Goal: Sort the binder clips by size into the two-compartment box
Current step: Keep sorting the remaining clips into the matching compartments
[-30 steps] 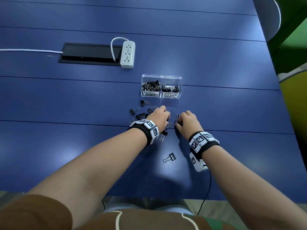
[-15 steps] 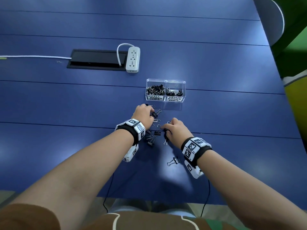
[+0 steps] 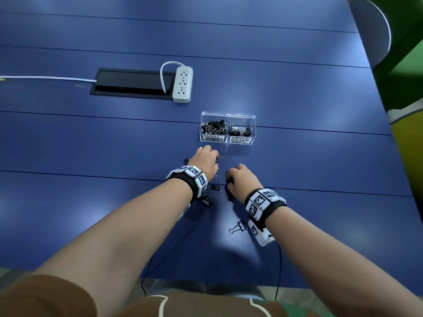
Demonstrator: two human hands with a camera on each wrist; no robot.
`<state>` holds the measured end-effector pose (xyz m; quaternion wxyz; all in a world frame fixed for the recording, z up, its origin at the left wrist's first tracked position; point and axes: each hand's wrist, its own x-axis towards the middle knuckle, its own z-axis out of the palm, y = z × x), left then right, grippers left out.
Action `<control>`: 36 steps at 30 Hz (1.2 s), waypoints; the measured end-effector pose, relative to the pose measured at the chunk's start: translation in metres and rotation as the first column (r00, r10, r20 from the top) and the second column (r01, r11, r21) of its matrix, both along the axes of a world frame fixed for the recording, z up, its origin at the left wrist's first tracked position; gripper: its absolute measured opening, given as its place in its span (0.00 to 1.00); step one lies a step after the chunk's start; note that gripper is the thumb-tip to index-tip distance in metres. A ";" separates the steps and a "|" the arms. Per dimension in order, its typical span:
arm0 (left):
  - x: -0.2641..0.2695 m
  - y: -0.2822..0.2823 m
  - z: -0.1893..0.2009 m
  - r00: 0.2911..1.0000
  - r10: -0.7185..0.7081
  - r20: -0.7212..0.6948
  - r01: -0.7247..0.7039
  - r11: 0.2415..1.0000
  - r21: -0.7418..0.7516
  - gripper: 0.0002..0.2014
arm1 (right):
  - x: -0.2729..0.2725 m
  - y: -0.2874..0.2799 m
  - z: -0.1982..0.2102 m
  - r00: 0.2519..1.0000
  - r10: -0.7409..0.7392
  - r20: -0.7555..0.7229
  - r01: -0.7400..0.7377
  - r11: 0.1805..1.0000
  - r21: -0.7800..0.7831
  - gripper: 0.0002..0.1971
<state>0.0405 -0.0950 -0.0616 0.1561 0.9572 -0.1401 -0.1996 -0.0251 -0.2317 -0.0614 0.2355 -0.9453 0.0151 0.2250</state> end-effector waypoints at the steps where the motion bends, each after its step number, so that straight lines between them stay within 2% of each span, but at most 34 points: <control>1: 0.000 0.000 -0.001 1.000 -0.013 0.002 0.013 1.000 0.006 0.13 | 0.002 -0.003 0.003 1.000 -0.026 -0.001 0.026 0.999 0.030 0.10; 4: 0.001 0.000 -0.001 0.999 -0.052 0.008 0.052 0.998 0.021 0.12 | 0.012 -0.013 0.013 0.982 -0.186 0.007 0.182 0.967 0.177 0.04; 6: 0.003 0.000 -0.001 0.998 -0.059 -0.001 0.059 0.998 0.017 0.12 | 0.023 -0.019 0.025 0.940 -0.339 0.034 0.314 0.901 0.300 0.03; 9: 0.004 0.000 0.002 0.999 -0.046 -0.017 0.046 0.999 -0.006 0.11 | 0.053 -0.029 0.045 0.875 -0.478 0.081 0.404 0.812 0.422 0.07; 12: 0.004 -0.003 0.005 1.000 -0.010 -0.021 0.008 0.997 -0.074 0.11 | 0.088 -0.037 0.058 0.860 -0.486 0.153 0.384 0.816 0.431 0.07; 14: 0.004 -0.007 0.011 1.000 -0.027 0.004 0.027 0.992 -0.127 0.10 | 0.105 -0.041 0.059 0.873 -0.452 0.183 0.349 0.841 0.412 0.04; 16: 0.006 -0.013 0.018 0.997 -0.052 0.056 0.062 0.982 -0.180 0.09 | 0.113 -0.045 0.055 0.897 -0.399 0.188 0.319 0.881 0.350 0.07; 19: 0.017 -0.023 0.034 0.991 -0.043 0.129 0.074 0.967 -0.242 0.08 | 0.111 -0.050 0.050 0.899 -0.383 0.212 0.317 0.904 0.287 0.12; 23: 0.044 -0.041 0.048 0.974 -0.080 0.210 0.134 0.958 -0.253 0.08 | 0.083 -0.057 0.044 0.874 -0.416 0.250 0.343 0.894 0.289 0.10; 26: 0.065 -0.057 0.050 0.966 -0.146 0.215 0.190 0.960 -0.204 0.07 | 0.043 -0.055 0.036 0.912 -0.341 0.230 0.280 0.924 0.262 0.10; 29: 0.078 -0.071 0.046 0.962 -0.215 0.168 0.233 0.968 -0.094 0.08 | -0.009 -0.046 0.025 0.982 -0.142 0.128 0.108 0.964 0.243 0.10; 31: 0.081 -0.075 0.040 0.963 -0.236 0.134 0.245 0.968 -0.059 0.08 | -0.041 -0.043 0.018 0.996 -0.002 0.085 -0.020 0.968 0.252 0.10; 33: 0.078 -0.075 0.036 0.962 -0.240 0.130 0.250 0.966 -0.070 0.08 | -0.067 -0.043 0.012 0.995 0.097 0.039 -0.103 0.963 0.248 0.11; 36: 0.058 -0.070 0.037 0.953 -0.241 0.186 0.273 0.947 -0.171 0.08 | -0.093 -0.042 0.003 0.978 0.208 -0.007 -0.202 0.955 0.219 0.16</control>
